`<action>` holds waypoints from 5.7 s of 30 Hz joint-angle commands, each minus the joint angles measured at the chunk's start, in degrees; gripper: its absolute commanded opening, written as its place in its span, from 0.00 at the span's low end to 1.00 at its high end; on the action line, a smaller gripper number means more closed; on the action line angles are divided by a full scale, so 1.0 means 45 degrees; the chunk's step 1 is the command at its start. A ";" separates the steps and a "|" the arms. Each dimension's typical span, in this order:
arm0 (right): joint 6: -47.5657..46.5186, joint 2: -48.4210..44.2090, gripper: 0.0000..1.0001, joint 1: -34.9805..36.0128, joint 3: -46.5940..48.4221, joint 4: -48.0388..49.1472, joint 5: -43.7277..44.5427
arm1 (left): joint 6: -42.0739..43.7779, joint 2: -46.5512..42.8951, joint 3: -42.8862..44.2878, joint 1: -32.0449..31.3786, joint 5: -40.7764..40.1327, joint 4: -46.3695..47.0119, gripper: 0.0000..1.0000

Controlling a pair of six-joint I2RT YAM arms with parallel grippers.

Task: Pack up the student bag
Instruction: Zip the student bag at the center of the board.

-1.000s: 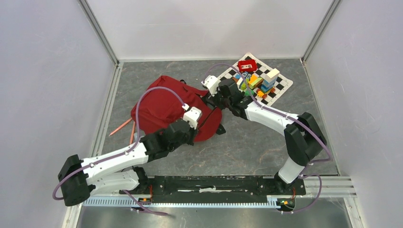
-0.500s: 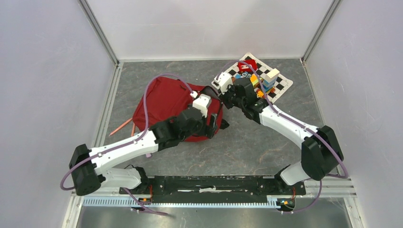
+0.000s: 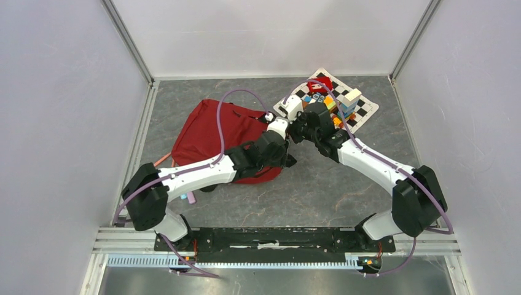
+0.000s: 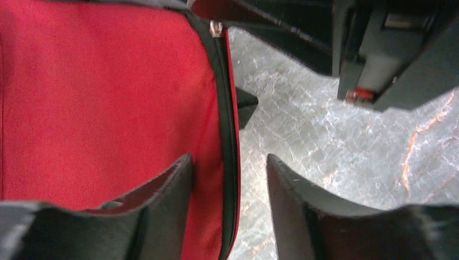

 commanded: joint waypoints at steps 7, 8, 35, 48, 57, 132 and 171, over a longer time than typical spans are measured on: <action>0.0047 -0.0678 0.00 -0.0017 0.0165 0.0757 0.0233 | 0.1909 0.0211 0.0104 0.0004 0.1196 0.1325 0.10; 0.0022 -0.0592 0.00 -0.0017 0.0225 0.0757 0.0374 | 0.2095 0.0111 -0.0027 0.0004 0.1427 0.1316 0.06; -0.0843 0.5199 0.00 -0.0251 0.5619 0.0720 -0.0727 | 0.2036 -0.5648 -0.4887 -0.0089 0.4957 -0.1800 0.02; -0.0633 0.3760 0.00 -0.0212 0.4321 0.0538 -0.1173 | -0.0393 -0.4468 -0.2538 0.0115 0.1922 -0.1592 0.57; -0.0523 0.2852 0.00 -0.0212 0.3472 0.0540 -0.1186 | -0.1590 -0.1791 -0.0843 0.0796 0.0449 -0.0237 0.77; -0.0159 0.3953 0.00 0.0413 0.4609 0.0137 -0.1017 | -0.2082 0.1070 0.1817 0.1859 0.0636 -0.0117 0.42; 0.0083 0.7505 0.00 -0.0209 0.8560 -0.0457 0.2017 | 0.2235 0.0425 0.1882 -0.0868 0.8531 -0.0324 0.02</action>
